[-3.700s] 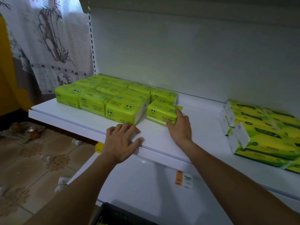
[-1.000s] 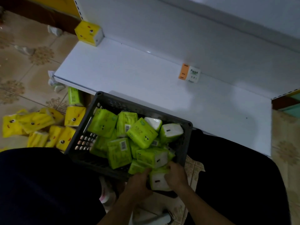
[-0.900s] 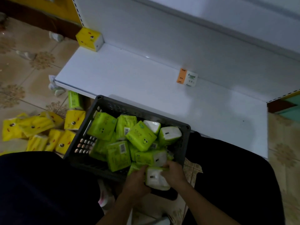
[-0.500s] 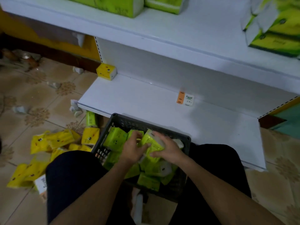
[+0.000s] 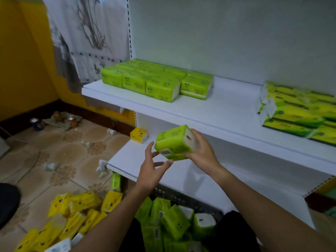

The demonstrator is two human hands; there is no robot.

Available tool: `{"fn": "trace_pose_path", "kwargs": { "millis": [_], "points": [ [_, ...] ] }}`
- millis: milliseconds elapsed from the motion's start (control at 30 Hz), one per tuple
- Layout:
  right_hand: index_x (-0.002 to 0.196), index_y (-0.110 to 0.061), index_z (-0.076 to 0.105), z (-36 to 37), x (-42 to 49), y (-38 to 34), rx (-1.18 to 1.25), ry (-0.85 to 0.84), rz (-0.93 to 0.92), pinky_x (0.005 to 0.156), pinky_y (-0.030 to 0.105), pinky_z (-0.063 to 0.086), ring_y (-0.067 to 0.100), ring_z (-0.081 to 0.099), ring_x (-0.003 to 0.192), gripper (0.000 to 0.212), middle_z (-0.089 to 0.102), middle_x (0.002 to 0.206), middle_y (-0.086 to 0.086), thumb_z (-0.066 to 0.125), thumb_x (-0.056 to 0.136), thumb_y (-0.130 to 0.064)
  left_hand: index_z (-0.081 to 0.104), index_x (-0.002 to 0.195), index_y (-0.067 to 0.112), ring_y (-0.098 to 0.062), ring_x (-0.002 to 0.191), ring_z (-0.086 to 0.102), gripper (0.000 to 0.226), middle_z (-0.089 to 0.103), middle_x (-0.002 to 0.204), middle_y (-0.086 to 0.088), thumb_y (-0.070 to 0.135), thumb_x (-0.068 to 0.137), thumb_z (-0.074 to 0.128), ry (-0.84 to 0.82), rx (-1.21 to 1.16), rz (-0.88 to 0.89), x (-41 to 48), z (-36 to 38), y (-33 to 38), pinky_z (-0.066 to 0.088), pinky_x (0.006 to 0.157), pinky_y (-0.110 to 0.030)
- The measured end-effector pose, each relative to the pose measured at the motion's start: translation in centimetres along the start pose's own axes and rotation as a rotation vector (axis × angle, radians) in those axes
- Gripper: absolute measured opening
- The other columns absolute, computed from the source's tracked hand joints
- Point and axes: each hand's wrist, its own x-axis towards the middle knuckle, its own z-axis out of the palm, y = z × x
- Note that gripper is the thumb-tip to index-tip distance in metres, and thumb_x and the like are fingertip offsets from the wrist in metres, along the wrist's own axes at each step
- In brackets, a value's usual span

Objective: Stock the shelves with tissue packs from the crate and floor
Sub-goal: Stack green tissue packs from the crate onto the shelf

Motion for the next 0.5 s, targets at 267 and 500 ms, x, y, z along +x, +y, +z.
{"fn": "trace_pose_path", "kwargs": {
  "millis": [267,500],
  "points": [
    [0.125,-0.028,0.050,-3.2,2.0,-4.4,-0.583,0.255,-0.285,0.081,0.031,0.047,0.019,0.049,0.106,0.069,0.034,0.129,0.001,0.082,0.065,-0.035,0.033,0.139,0.032,-0.008,0.105,0.054,0.069,0.051,0.127,0.004,0.024,0.080,0.068,0.055,0.007,0.241,4.7,-0.6,6.6,0.049,0.086,-0.030],
    [0.118,-0.025,0.054,-5.2,5.0,-6.4,-0.727,0.442,-0.311,0.073,0.033,0.047,0.033,0.055,0.099,0.063,0.040,0.119,0.009,0.081,0.061,-0.015,0.039,0.134,0.031,0.002,0.110,0.052,0.064,0.053,0.125,0.009,0.030,0.072,0.055,0.028,0.044,0.394,7.6,-0.7,9.4,0.038,0.086,-0.002]
  ]
}}
